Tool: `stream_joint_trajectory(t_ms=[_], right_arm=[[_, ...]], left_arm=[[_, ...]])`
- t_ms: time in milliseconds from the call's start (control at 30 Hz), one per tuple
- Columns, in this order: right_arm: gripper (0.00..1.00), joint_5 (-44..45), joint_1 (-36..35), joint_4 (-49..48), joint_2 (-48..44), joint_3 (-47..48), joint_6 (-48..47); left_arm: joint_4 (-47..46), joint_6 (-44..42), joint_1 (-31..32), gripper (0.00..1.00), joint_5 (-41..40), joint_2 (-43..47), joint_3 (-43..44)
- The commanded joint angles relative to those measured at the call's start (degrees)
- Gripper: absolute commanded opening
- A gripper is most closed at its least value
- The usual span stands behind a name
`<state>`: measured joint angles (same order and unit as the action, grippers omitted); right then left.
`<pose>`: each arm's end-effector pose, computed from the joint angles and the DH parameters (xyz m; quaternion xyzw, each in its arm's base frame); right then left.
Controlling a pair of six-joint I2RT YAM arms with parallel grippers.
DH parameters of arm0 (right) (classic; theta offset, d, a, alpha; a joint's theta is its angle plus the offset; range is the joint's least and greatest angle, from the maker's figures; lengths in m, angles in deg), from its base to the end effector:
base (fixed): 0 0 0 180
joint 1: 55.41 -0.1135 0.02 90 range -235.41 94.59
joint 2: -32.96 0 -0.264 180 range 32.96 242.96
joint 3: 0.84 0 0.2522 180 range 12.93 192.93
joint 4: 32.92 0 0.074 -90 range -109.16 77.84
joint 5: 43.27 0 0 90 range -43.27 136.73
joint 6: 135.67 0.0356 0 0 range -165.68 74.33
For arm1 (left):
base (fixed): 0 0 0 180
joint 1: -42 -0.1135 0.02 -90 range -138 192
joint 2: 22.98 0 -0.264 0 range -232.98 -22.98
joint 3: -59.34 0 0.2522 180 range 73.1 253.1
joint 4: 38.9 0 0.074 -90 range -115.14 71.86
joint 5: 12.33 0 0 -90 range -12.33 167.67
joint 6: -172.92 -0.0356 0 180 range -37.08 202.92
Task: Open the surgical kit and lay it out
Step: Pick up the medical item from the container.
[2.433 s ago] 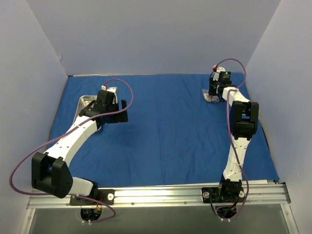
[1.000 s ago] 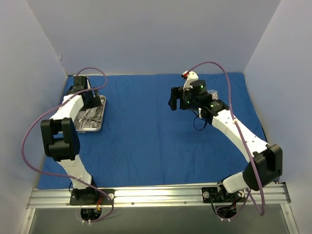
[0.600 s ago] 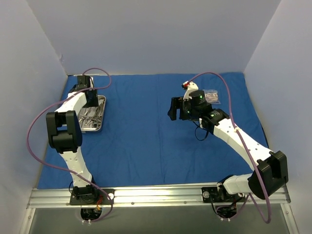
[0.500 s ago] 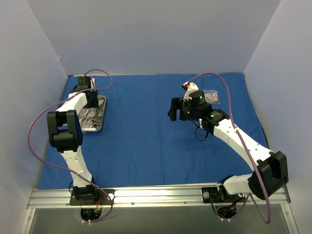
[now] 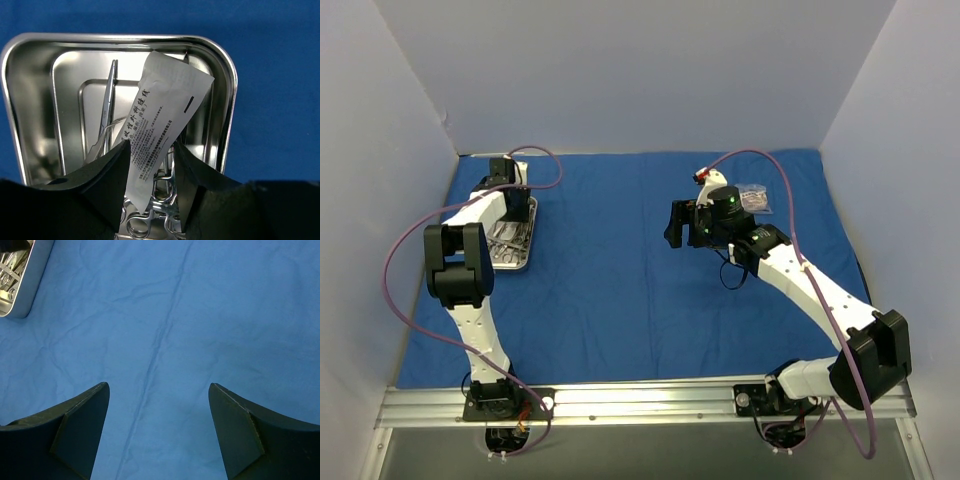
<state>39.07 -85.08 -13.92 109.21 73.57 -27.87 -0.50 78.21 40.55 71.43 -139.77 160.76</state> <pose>0.2683 0.1583 0.3230 -0.1227 0.8132 0.2783 0.4963 0.4466 0.0152 0.1941 0.0101 0.9491 0.0683 0.3072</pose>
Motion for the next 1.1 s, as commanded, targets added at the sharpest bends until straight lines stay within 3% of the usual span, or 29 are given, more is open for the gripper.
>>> stream_joint_trajectory(t_ms=[0, 267, 367, 533, 800, 933, 1067], right_arm=[[0.76, 0.7, -0.3, -0.5, -0.4, 0.1, 0.2], [0.76, 0.7, -0.3, -0.3, -0.3, 0.1, 0.5], [0.75, 0.7, -0.6, -0.4, -0.5, -0.1, 0.7], [0.75, 0.5, -1.1, -0.6, -0.5, -0.4, 0.9], [0.75, -1.5, -3.1, -0.8, -0.4, 1.1, 0.4], [0.75, -5.7, -4.1, -2.7, -0.2, 1.8, 0.3], [0.75, -10.6, -4.9, -5.1, 0.2, 3.0, 0.5]], left_arm=[[-2.0, -1.6, 0.7, 0.48, -1.6, -2.0, 2.7], [-2.6, -0.9, 1.7, 0.20, -5.1, -3.2, 4.5], [-2.8, -0.7, 3.1, 0.17, -5.5, -2.4, 5.1], [-1.9, 0.1, 3.5, 0.03, -7.6, -1.2, 5.8], [3.6, 4.5, 3.6, 0.02, -8.5, 5.8, 7.0], [7.3, 9.0, 3.6, 0.02, -4.7, 11.9, 8.1], [9.5, 12.7, 3.5, 0.02, 5.3, 18.0, 7.3]])
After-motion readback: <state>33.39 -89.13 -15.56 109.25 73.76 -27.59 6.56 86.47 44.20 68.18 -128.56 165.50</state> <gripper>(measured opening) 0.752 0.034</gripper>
